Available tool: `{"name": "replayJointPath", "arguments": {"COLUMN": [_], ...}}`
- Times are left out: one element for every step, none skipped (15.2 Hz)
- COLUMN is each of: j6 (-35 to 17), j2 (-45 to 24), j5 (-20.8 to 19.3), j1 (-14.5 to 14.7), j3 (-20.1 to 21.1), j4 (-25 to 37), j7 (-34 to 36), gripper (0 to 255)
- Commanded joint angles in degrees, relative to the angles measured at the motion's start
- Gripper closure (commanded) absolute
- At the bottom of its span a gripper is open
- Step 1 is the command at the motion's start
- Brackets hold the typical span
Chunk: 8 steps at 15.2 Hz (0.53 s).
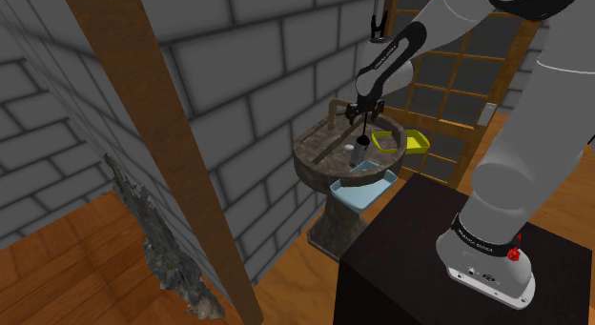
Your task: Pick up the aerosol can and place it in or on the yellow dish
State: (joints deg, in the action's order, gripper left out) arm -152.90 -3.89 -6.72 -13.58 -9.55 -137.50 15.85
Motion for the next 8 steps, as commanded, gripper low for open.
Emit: {"name": "replayJointPath", "arguments": {"j6": [-2.77, -3.84, -4.84, -5.77, -6.64, -7.44, -8.17, -8.84], "j2": [-4.65, -6.82, -8.98, -11.13, -13.28, -15.41, -17.54, -19.65], "j5": [1.00, 1.54, 2.11, 2.71, 3.32, 3.92, 4.49, 5.05], "j1": [-0.87, -1.26, -1.68, -2.14, -2.64, -3.19, -3.77, -4.37], "j3": [-0.58, -0.72, -0.82, -0.87, -0.87, -0.83, -0.75, -0.65], "j4": [1.91, 2.99, 4.12, 5.31, 6.55, 7.85, 9.21, 10.62], "j7": [-0.40, -0.47, -0.57, -0.68, -0.79, -0.89, -0.97, -1.04], "gripper": [0, 0, 0, 0, 0, 0, 0, 0]}}
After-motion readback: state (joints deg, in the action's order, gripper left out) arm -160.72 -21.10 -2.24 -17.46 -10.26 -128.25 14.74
